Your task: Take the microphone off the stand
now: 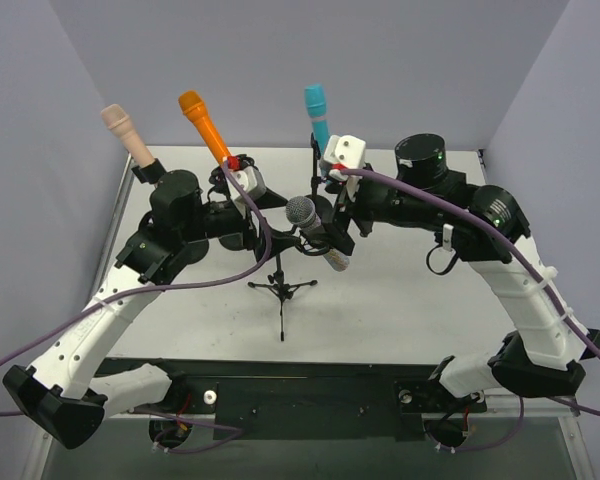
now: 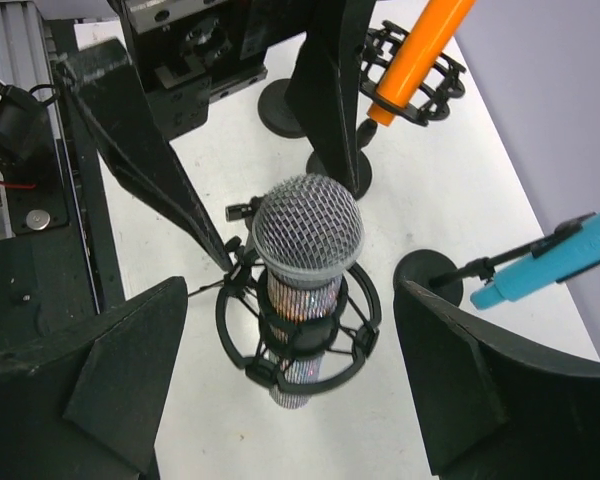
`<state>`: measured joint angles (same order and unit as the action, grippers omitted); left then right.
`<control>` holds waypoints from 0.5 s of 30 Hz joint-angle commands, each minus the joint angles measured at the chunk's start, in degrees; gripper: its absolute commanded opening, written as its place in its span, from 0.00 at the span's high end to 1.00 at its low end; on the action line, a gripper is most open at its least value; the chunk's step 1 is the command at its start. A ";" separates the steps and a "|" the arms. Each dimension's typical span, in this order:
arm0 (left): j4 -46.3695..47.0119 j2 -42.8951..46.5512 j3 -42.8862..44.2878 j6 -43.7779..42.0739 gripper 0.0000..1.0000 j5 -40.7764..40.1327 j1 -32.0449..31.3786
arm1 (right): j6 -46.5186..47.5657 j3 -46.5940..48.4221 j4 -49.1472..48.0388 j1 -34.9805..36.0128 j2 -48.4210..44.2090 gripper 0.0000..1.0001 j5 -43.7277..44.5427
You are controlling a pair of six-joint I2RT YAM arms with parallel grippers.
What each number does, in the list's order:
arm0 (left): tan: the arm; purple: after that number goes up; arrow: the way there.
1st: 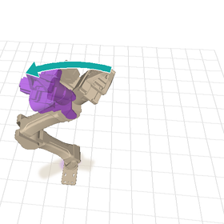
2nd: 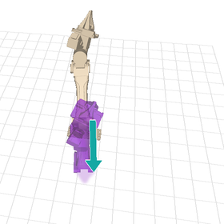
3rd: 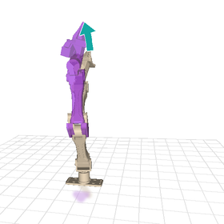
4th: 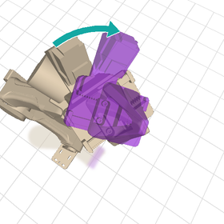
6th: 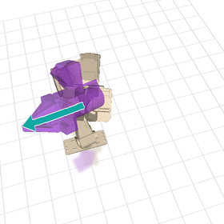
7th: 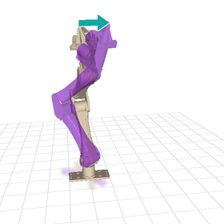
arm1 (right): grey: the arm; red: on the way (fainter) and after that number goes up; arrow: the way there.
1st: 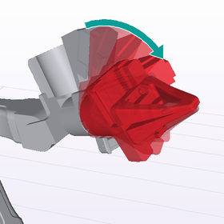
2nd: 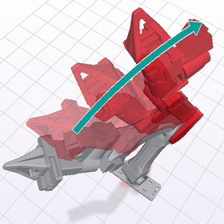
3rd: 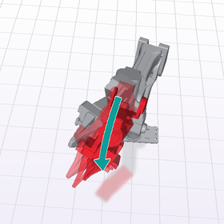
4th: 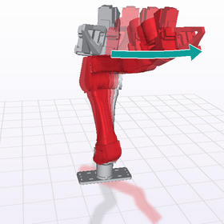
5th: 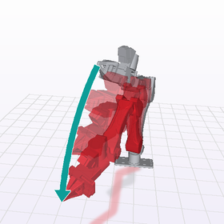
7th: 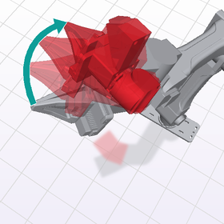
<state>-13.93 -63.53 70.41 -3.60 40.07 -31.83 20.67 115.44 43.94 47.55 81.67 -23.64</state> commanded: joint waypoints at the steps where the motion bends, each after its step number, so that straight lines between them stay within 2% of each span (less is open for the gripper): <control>1: 4.79 -1.94 4.38 2.10 0.03 1.67 -0.77 | 0.95 -4.15 1.06 -3.68 -4.41 0.21 -2.64; 4: 6.46 -3.00 5.87 3.15 0.03 2.02 -0.95 | 2.36 -6.71 0.88 -5.88 -5.56 0.21 -4.39; 12: 8.04 -5.29 8.60 3.24 0.03 3.96 -1.91 | 2.10 -8.91 -0.61 -6.33 -3.71 0.22 -7.21; 15: 8.66 -5.55 8.78 4.90 0.06 4.75 -2.27 | 1.75 -9.00 -1.05 -6.07 -2.57 0.22 -8.26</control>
<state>-8.91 -68.77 76.42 -0.84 42.54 -33.45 22.55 106.78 44.86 41.58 77.93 -28.49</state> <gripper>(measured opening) 0.953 0.777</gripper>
